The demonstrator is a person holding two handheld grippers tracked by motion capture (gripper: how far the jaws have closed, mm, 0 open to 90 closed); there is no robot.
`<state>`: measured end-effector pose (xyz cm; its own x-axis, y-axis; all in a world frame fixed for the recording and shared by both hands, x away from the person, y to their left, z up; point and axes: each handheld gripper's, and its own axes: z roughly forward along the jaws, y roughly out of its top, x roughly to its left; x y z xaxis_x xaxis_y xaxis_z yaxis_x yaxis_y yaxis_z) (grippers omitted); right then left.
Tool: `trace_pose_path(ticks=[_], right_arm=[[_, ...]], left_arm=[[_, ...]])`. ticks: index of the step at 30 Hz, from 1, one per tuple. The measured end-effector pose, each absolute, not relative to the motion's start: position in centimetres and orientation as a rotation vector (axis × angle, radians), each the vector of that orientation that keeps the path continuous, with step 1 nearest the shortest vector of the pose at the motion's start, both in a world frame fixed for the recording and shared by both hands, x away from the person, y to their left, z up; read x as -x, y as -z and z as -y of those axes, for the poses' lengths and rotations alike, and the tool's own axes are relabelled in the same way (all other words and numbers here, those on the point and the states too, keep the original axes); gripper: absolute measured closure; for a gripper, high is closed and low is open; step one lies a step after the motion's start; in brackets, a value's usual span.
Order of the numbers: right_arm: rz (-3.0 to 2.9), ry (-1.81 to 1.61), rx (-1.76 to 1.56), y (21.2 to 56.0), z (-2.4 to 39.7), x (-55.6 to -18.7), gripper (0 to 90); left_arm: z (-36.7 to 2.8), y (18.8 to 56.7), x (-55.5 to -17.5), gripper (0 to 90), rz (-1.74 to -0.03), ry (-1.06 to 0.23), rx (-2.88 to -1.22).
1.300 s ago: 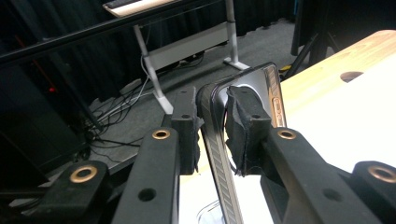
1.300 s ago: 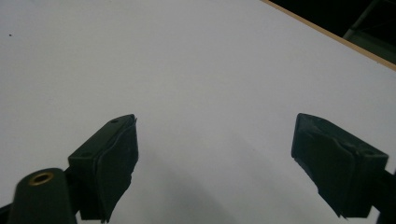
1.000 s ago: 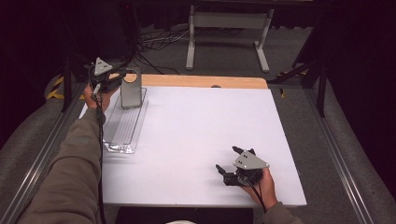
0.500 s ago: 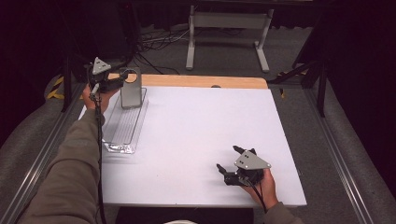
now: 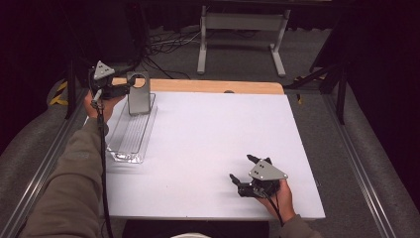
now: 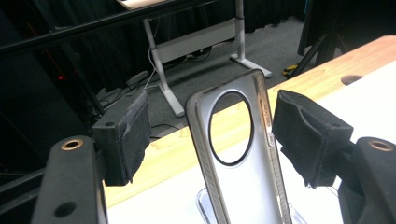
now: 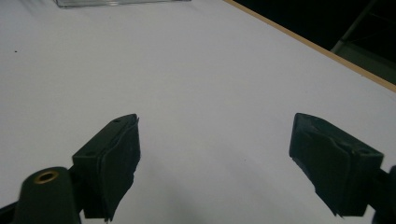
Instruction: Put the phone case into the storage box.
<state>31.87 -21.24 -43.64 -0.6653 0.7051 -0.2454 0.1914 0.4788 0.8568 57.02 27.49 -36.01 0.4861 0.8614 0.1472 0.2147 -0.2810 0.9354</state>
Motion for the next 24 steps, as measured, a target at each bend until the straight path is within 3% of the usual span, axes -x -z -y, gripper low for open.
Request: trace_pose_path(ticks=[24], right_arm=[[-2.172,-1.152,-0.708,43.4,21.0,-31.8,22.6]], left_arm=[[-26.9,35.3,-54.0,23.2,-0.833,-0.828,-1.752]])
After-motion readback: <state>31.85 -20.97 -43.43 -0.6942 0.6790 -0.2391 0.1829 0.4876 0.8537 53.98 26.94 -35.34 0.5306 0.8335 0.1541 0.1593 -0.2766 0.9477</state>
